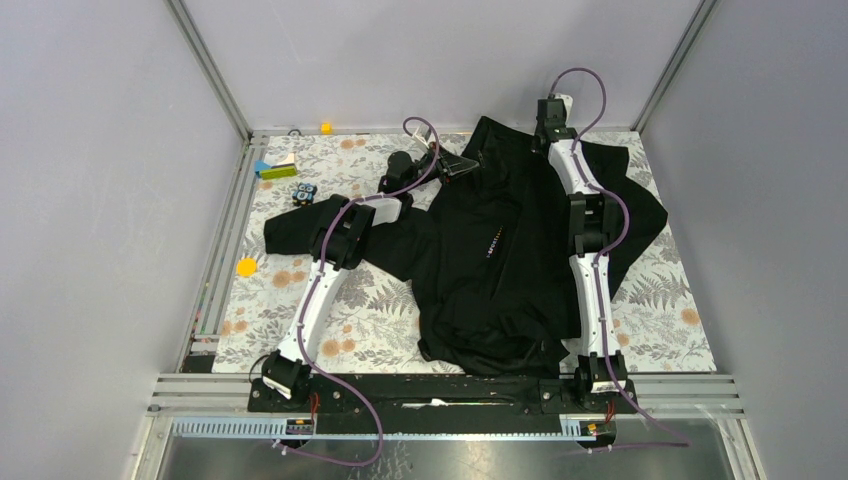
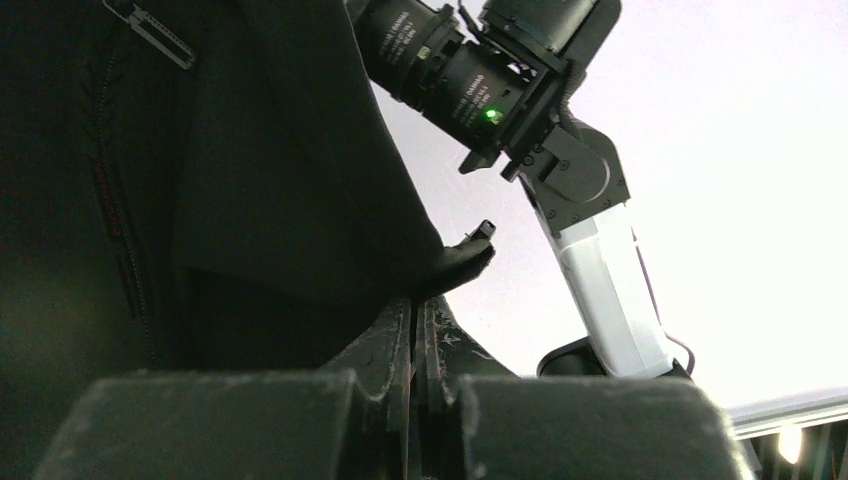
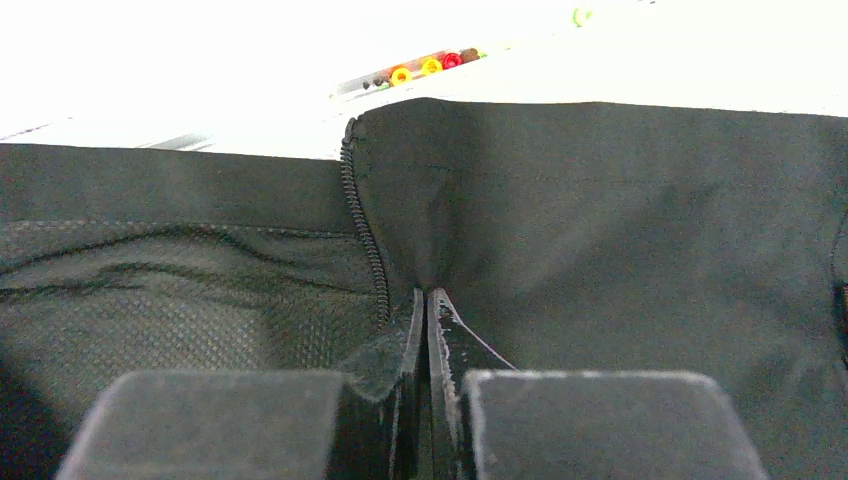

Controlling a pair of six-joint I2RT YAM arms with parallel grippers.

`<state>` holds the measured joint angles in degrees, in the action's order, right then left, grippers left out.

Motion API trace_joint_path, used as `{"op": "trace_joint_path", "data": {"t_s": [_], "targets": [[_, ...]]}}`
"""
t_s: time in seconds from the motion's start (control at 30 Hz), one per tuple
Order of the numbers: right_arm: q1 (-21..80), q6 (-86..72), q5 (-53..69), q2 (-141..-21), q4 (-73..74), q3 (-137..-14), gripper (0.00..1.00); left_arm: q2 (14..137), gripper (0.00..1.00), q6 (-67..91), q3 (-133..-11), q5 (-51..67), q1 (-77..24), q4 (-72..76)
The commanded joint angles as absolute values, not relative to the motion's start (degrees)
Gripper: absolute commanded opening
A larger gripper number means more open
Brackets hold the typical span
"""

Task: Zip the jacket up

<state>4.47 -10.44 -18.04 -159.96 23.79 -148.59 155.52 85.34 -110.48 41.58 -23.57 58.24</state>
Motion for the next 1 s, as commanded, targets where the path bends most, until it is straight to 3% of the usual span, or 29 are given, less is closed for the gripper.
{"op": "trace_joint_path", "data": {"t_s": [0.0, 0.33, 0.5, 0.73, 0.8, 0.97], "targets": [[4.7, -8.9, -15.2, -149.4, 22.9, -147.1, 0.02, 152.7, 0.00, 83.8, -111.9, 41.5, -23.7, 59.2], [4.7, -2.4, -0.8, -132.4, 21.8, -125.8, 0.00, 153.6, 0.00, 84.4, -112.9, 41.6, -23.7, 59.2], [4.6, 2.2, 17.1, -122.4, 14.9, -103.5, 0.00, 153.9, 0.00, 84.9, -113.1, 41.6, -23.6, 59.6], [4.5, 4.4, 24.9, -114.9, 12.7, -84.0, 0.00, 154.3, 0.00, 85.7, -112.9, 41.2, -23.3, 59.7], [4.5, 4.2, 26.5, -115.3, 11.0, -82.5, 0.08, 154.3, 0.00, 85.8, -112.7, 41.1, -23.2, 59.3], [4.5, 3.4, 27.1, -119.1, 12.8, -87.0, 0.16, 153.6, 0.00, 84.6, -112.0, 41.0, -22.8, 58.3]]}}
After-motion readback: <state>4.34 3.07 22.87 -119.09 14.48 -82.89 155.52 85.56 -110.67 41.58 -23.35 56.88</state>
